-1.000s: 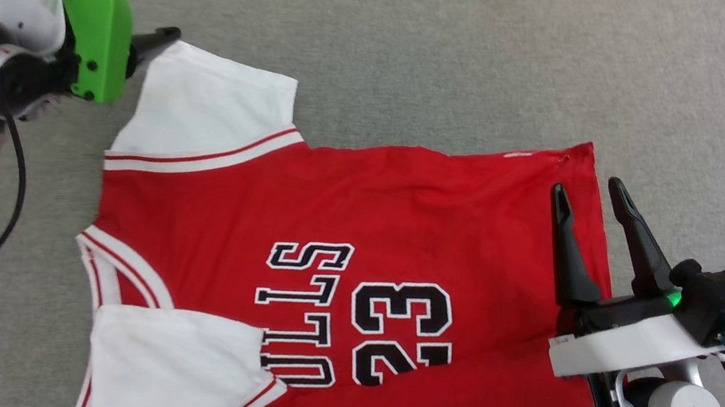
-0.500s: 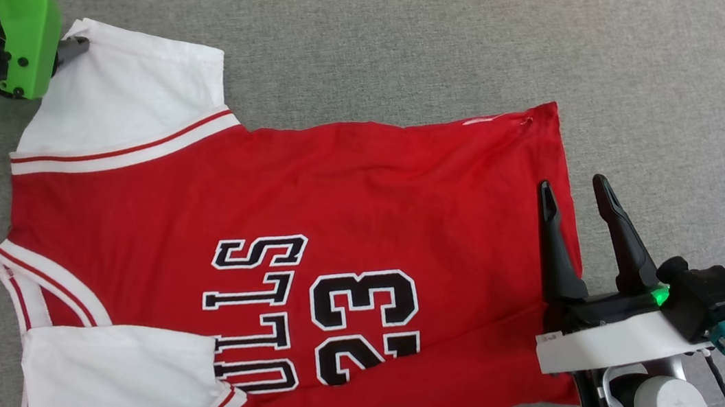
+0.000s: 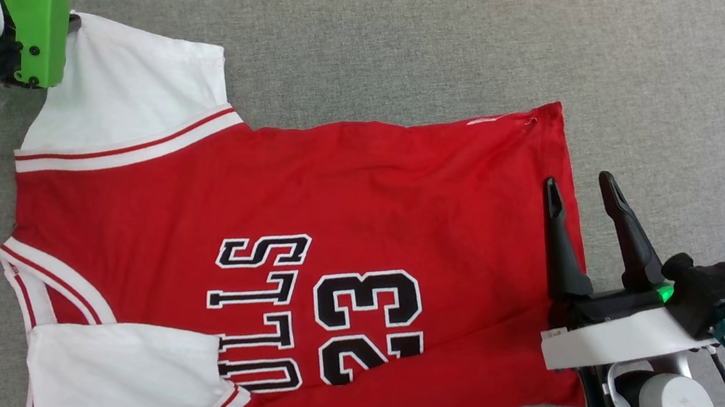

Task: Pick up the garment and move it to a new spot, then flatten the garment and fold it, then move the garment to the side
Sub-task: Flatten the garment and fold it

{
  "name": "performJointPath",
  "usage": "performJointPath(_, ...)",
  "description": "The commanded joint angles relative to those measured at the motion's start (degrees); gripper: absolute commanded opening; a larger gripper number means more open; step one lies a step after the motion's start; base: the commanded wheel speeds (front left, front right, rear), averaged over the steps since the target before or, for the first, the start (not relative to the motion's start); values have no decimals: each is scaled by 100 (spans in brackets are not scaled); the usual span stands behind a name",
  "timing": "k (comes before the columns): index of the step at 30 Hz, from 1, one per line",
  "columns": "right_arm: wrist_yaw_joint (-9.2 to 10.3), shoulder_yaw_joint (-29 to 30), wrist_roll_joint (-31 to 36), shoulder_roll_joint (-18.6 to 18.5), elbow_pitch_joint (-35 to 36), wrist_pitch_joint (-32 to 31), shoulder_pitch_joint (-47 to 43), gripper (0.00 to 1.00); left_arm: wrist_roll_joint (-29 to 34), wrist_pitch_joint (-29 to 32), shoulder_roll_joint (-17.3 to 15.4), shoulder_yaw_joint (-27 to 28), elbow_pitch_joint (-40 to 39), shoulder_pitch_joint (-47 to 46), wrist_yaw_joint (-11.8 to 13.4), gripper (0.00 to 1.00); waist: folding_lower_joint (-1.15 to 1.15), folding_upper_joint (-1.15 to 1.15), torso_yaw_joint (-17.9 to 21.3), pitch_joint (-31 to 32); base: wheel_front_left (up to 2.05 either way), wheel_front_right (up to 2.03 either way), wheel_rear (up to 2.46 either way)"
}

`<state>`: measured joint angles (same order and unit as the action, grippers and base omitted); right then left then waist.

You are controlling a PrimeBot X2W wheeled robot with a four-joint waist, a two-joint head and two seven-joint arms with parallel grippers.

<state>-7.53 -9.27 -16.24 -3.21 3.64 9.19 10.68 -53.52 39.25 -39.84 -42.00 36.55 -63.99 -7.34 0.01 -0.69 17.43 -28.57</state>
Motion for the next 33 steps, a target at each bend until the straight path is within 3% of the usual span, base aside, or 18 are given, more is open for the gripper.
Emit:
performJointPath(1,4,31,39,-16,4,-29,83,100,-113,-91,51,-17,38,159,-14,0,-1,69,-89,123,0,0,0)
performJointPath(10,4,218,-7,-480,140,-619,79,100,-168,-1154,51,35,-521,333,-14,0,-1,69,-551,686,0,0,0)
performJointPath(16,4,221,-255,-1151,110,-2073,254,100,-122,-1413,-4,-48,-1266,596,0,0,-1,69,-900,983,0,0,0)
performJointPath(22,4,208,-556,-1665,-87,-3600,795,100,-84,-1504,-248,-112,-2291,1123,239,0,-1,69,-1177,1081,0,0,0)
performJointPath(27,4,360,-708,-1863,-593,-4580,1363,100,-77,-1714,-423,-53,-3106,1534,535,0,-1,69,-1414,1014,0,0,0)
performJointPath(33,4,418,-517,-1899,-1314,-5264,1860,100,-9,-1969,-484,6,-3707,1743,711,0,-1,69,-1641,881,0,0,0)
